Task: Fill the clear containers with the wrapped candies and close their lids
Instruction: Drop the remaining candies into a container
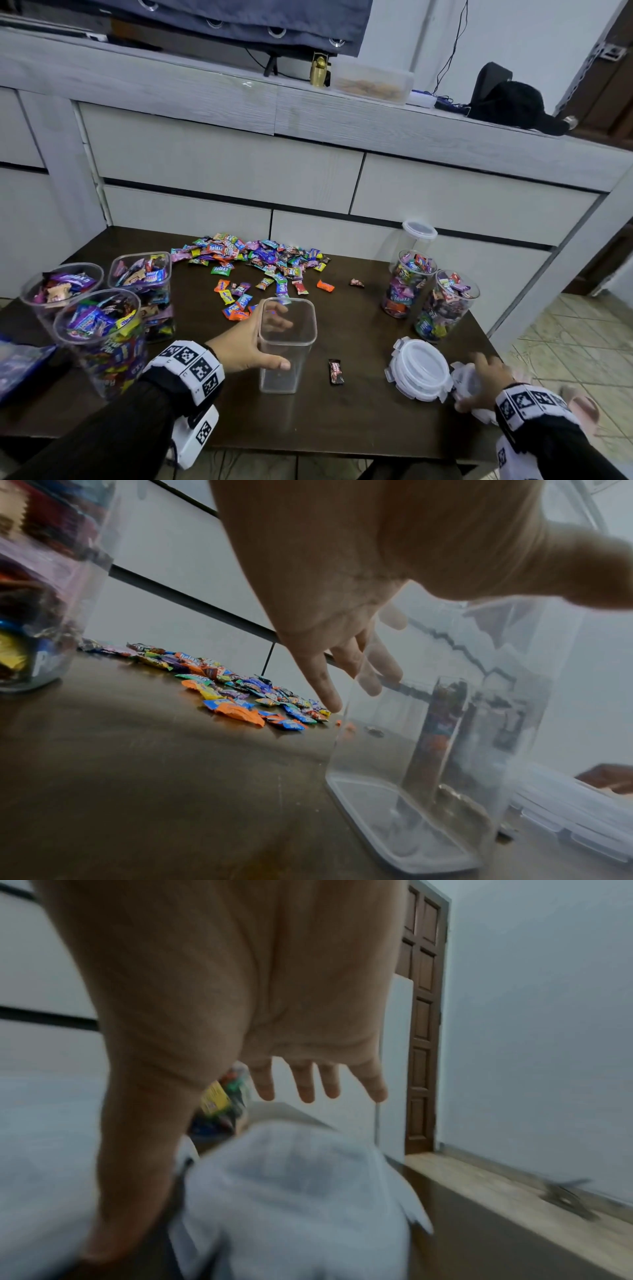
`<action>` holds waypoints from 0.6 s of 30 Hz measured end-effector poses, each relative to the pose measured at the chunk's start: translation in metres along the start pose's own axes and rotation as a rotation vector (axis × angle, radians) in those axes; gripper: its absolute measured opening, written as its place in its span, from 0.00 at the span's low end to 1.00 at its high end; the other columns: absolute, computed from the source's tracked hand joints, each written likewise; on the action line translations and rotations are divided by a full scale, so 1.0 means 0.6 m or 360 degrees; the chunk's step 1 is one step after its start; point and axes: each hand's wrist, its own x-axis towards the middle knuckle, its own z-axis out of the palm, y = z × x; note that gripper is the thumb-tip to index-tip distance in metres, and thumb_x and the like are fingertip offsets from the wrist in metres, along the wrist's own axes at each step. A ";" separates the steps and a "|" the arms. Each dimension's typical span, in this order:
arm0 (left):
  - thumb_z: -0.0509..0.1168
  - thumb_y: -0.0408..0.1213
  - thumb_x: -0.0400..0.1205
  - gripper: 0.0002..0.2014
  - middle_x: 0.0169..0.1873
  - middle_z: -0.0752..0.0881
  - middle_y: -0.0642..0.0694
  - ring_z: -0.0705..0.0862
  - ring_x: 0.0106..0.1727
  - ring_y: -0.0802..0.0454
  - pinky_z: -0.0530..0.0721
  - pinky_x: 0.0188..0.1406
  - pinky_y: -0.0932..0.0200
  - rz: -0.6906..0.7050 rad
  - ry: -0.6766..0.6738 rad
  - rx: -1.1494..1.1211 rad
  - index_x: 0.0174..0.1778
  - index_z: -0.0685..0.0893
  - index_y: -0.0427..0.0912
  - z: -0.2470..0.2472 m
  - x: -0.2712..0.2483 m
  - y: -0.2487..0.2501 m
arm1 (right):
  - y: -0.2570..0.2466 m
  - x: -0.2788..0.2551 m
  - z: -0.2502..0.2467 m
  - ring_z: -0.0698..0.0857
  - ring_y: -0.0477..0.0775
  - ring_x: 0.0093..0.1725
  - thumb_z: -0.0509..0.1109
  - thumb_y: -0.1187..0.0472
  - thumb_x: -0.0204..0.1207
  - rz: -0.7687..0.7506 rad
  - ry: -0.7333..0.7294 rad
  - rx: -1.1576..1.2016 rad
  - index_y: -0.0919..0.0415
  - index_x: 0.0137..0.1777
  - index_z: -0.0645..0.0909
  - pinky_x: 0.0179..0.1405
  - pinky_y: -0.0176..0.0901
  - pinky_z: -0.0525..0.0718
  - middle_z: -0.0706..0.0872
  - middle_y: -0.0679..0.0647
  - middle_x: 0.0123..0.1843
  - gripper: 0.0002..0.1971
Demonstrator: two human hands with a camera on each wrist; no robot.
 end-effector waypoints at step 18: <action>0.48 0.58 0.88 0.32 0.86 0.46 0.46 0.44 0.86 0.46 0.49 0.83 0.38 -0.0843 0.0364 0.1525 0.86 0.49 0.50 -0.067 0.050 -0.065 | -0.351 -0.031 0.013 0.78 0.60 0.65 0.72 0.57 0.72 -0.0875 -0.0259 0.0427 0.58 0.59 0.70 0.61 0.44 0.77 0.76 0.60 0.65 0.19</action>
